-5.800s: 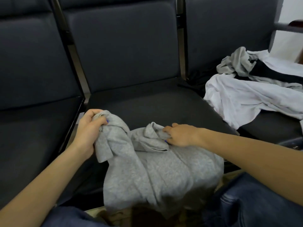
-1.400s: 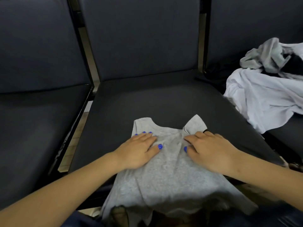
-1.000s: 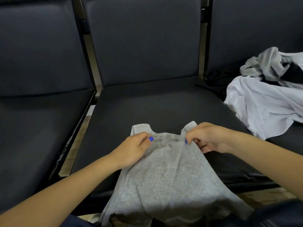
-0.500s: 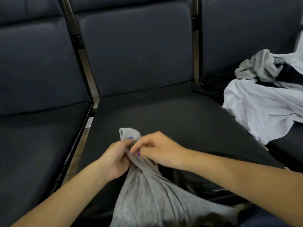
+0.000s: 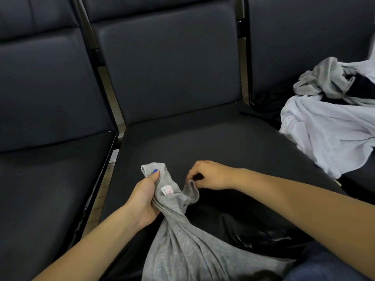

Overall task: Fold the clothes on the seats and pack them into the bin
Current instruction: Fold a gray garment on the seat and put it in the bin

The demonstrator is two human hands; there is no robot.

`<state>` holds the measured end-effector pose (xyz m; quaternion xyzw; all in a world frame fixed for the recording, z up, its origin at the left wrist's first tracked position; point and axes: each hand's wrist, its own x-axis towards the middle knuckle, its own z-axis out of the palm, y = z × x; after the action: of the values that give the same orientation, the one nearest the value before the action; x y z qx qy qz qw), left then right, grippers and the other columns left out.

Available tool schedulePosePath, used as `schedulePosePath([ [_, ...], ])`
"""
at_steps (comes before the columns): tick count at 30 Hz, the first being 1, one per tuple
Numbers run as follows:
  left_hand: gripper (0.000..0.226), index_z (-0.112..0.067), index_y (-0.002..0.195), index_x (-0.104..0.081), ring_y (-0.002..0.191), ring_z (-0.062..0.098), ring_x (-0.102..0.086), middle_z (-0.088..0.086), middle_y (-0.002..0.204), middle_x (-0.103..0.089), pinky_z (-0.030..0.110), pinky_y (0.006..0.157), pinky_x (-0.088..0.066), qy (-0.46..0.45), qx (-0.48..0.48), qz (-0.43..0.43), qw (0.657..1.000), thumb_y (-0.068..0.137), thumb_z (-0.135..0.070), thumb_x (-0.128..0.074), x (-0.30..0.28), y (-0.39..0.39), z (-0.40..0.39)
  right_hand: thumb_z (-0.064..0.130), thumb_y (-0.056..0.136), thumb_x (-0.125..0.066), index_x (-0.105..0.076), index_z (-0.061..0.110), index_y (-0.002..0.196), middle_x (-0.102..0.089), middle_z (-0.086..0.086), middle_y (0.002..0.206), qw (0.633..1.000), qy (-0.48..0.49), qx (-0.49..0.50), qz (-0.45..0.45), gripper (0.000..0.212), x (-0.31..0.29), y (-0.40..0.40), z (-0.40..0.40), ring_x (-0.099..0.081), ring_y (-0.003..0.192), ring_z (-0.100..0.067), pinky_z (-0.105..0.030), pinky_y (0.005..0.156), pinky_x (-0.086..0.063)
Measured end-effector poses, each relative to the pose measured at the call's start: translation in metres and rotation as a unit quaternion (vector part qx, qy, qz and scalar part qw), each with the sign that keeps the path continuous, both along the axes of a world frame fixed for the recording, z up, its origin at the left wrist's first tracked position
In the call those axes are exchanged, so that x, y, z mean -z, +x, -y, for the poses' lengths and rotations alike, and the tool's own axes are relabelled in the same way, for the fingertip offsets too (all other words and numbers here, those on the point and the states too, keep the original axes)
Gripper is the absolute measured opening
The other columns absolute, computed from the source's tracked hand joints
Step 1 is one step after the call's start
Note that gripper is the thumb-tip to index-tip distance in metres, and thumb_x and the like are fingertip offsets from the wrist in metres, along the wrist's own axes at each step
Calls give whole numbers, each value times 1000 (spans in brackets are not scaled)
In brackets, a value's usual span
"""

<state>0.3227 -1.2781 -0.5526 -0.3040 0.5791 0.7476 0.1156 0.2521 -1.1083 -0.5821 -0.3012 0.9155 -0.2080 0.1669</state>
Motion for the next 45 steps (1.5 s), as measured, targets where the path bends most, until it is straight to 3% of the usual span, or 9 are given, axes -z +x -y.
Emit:
schedulePosePath([
  [5, 31, -6, 111, -61, 82, 31, -64, 18, 95, -66, 40, 65, -49, 10, -9, 9, 1000, 99, -32, -46, 2, -1, 3, 5, 94, -50, -60, 25, 128, -51, 24, 93, 999, -32, -21, 22, 41, -6, 7, -10, -49, 89, 5, -17, 88, -40],
  [10, 33, -7, 117, -58, 82, 29, -63, 17, 94, -65, 39, 64, -48, 12, 5, 15, 1000, 99, -32, -46, 1, -1, 2, -1, 94, -42, -68, 17, 108, -68, -8, 99, 996, -68, 20, 58, 34, 1, 5, -14, -61, 72, -13, -27, 76, -51],
  [15, 33, -8, 112, -59, 82, 30, -65, 17, 94, -66, 40, 65, -50, -9, 25, -4, 1000, 98, -35, -47, 2, -1, 3, 12, 93, -58, -67, 13, 102, -63, 2, 93, 991, -98, 26, 88, 12, 1, 3, -17, -56, 72, -4, -10, 63, -45],
  [20, 39, -9, 107, -63, 78, 24, -72, 13, 90, -74, 35, 63, -54, -60, 83, -94, 990, 101, -38, -38, -1, 6, 15, 16, 91, -62, -62, 20, 82, -59, -8, 116, 980, -177, 72, 57, 10, -7, 2, -23, -60, 103, -20, -33, 96, -46],
  [24, 40, -12, 109, -64, 89, 21, -71, 8, 100, -74, 34, 70, -55, -141, 96, -195, 966, 99, -39, -37, -22, 25, 29, 6, 92, -56, -56, 17, 74, -62, -4, 87, 908, -340, 143, 196, 20, -39, 17, -44, -56, 88, -16, -37, 93, -45],
  [28, 45, -13, 115, -63, 99, 18, -69, 3, 105, -73, 31, 79, -57, -206, 119, -294, 925, 92, -44, -38, -59, 57, 33, 11, 76, -56, -49, 9, 76, -53, -14, 86, 816, -494, 143, 263, 7, -84, 44, -73, -54, 81, -25, -30, 74, -54],
  [32, 29, -14, 106, -66, 90, 16, -71, 4, 99, -74, 23, 65, -58, -146, 70, -360, 919, 93, -30, -45, -109, 87, 28, 11, 76, -52, -49, 8, 81, -53, -4, 71, 794, -551, 119, 230, 6, -131, 81, -96, -52, 57, -11, -21, 49, -49],
  [39, 30, -21, 77, -77, 78, 8, -71, -4, 82, -75, 24, 65, -58, -104, 59, -454, 883, 87, -27, -49, -182, 135, 18, 12, 65, -63, -67, 20, 50, -57, 7, 53, 746, -649, 33, 146, 17, -217, 171, -114, -55, 48, -3, -14, 51, -48],
  [45, 27, -23, 75, -78, 83, 9, -71, -3, 85, -74, 29, 74, -59, -69, 113, -524, 841, 79, -28, -52, -228, 166, 15, 14, 91, -46, -68, 14, 48, -63, 3, 53, 696, -708, 80, 93, 48, -269, 223, -118, -64, 51, -8, -23, 53, -55],
])
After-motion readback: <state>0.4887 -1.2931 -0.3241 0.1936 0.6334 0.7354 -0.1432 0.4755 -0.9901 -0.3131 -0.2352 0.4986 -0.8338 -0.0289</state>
